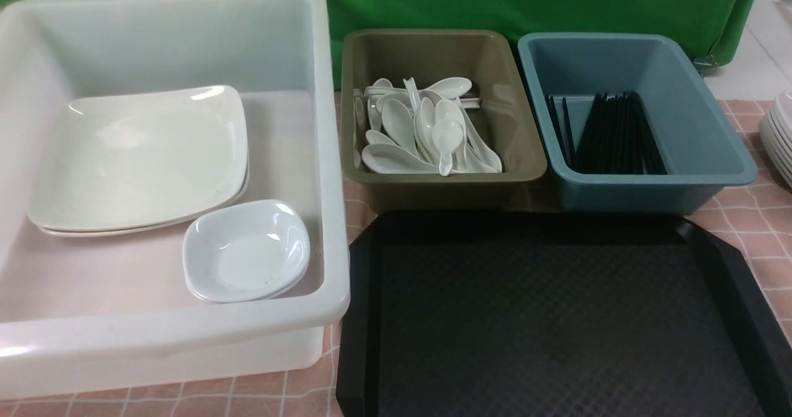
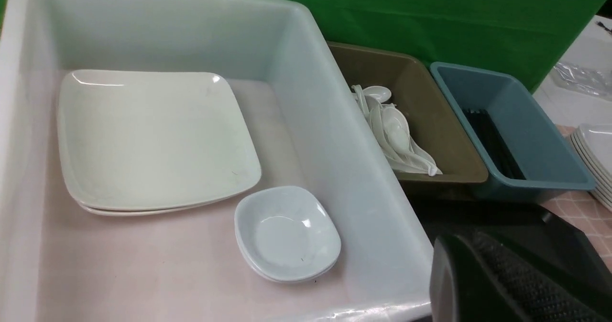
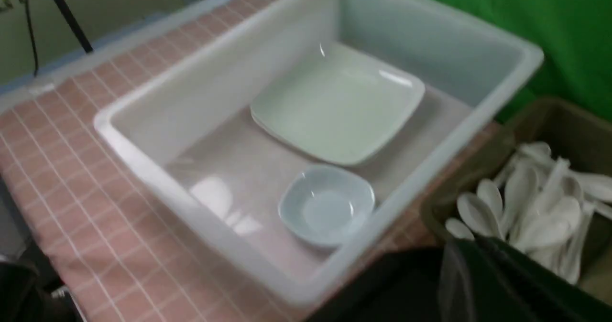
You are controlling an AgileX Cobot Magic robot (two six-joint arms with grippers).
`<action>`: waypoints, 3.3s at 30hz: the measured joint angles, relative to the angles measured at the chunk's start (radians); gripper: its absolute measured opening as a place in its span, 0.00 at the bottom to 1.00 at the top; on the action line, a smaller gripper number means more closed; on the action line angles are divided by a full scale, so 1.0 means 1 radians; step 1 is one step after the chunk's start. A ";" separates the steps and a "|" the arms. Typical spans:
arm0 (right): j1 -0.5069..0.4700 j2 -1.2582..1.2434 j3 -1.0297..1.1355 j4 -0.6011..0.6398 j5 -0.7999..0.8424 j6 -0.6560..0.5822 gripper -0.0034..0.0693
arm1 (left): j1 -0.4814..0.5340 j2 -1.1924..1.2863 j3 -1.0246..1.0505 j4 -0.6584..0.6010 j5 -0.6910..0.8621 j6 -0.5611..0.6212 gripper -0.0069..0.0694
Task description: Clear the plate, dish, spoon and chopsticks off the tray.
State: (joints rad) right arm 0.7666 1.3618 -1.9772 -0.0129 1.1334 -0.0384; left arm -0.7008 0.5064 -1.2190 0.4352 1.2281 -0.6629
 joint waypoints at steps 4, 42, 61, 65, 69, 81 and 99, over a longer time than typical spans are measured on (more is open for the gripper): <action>0.000 -0.297 0.349 -0.088 -0.026 0.066 0.09 | 0.000 0.000 0.000 -0.006 0.000 0.001 0.12; 0.000 -1.133 1.576 -0.119 -1.006 0.109 0.13 | 0.000 0.101 0.088 -0.124 -0.001 0.025 0.12; -0.080 -1.230 1.698 -0.118 -1.005 0.109 0.21 | 0.000 0.101 0.090 -0.147 -0.071 -0.021 0.12; -0.220 -1.288 1.804 -0.118 -1.002 0.109 0.22 | 0.000 0.101 0.090 -0.147 -0.071 -0.021 0.12; -0.382 -1.323 1.904 -0.119 -1.002 0.110 0.23 | 0.000 0.101 0.090 -0.147 -0.071 -0.021 0.12; -0.708 -1.347 1.971 -0.122 -1.000 0.110 0.26 | 0.000 0.101 0.090 -0.147 -0.071 0.110 0.12; -0.715 -1.347 1.967 -0.122 -0.963 0.110 0.33 | 0.000 0.101 0.090 -0.197 -0.003 0.231 0.12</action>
State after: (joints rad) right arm 0.0518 0.0150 -0.0104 -0.1351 0.1706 0.0716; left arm -0.7008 0.6075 -1.1287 0.2382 1.2253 -0.4321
